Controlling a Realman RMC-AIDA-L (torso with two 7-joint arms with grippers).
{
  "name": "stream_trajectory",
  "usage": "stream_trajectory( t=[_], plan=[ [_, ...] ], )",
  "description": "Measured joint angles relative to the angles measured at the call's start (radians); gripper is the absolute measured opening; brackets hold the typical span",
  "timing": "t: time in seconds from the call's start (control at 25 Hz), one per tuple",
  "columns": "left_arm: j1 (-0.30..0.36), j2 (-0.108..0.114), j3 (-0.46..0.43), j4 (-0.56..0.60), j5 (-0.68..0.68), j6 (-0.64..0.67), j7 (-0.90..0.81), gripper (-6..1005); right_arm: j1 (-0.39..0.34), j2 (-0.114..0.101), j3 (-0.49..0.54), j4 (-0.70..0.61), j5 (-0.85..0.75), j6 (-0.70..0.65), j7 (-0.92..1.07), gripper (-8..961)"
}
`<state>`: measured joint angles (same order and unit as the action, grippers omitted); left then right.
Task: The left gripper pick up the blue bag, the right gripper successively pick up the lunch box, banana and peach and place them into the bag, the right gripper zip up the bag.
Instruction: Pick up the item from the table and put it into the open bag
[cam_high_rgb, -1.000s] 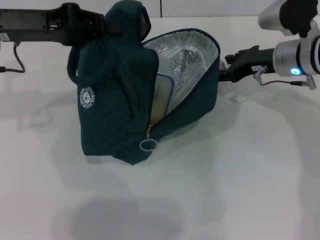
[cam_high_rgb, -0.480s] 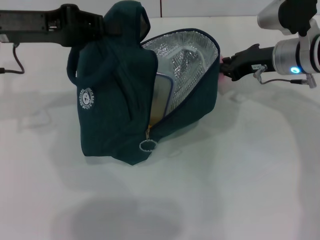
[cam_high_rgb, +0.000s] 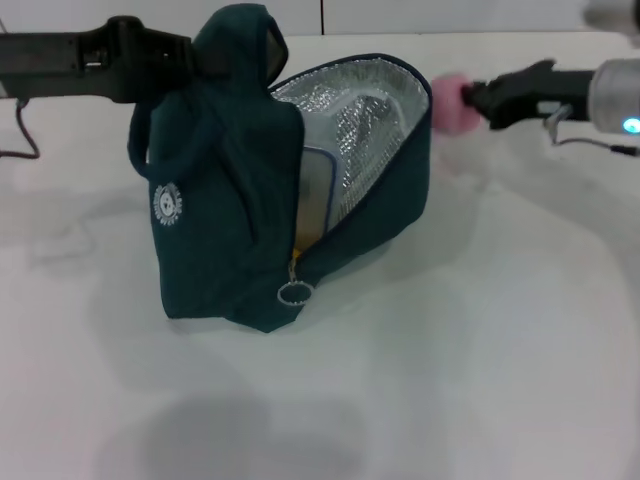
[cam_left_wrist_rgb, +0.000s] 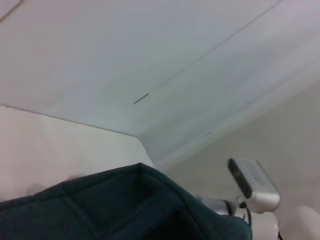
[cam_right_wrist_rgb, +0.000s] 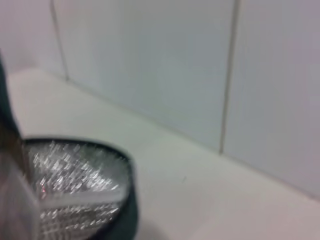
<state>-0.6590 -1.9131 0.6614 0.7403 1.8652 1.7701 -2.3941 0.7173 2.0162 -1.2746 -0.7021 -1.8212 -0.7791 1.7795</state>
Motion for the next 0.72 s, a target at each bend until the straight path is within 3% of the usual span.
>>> stream_trajectory(
  t=[0.24,0.36,0.44,0.52,0.72],
  plan=[
    [0.04,0.006,-0.029,-0.045,0.001,0.0,0.025,37,-0.139,-0.003,0.015,-0.222,0.131,-0.032,-0.021,30],
    [0.052,0.003,-0.03,-0.052,0.0,0.0,0.027,37,-0.187,-0.003,0.043,-0.3,0.249,-0.118,-0.083,36],
    [0.058,-0.003,-0.03,-0.064,0.0,0.0,0.034,37,-0.193,-0.003,0.053,-0.31,0.293,-0.164,-0.103,39],
    [0.063,-0.006,-0.03,-0.075,0.0,0.0,0.042,37,-0.178,-0.005,0.079,-0.312,0.38,-0.327,-0.136,42],
    [0.069,-0.007,-0.03,-0.098,0.002,-0.018,0.065,37,-0.149,0.004,0.034,-0.305,0.394,-0.45,-0.141,51]
  ],
)
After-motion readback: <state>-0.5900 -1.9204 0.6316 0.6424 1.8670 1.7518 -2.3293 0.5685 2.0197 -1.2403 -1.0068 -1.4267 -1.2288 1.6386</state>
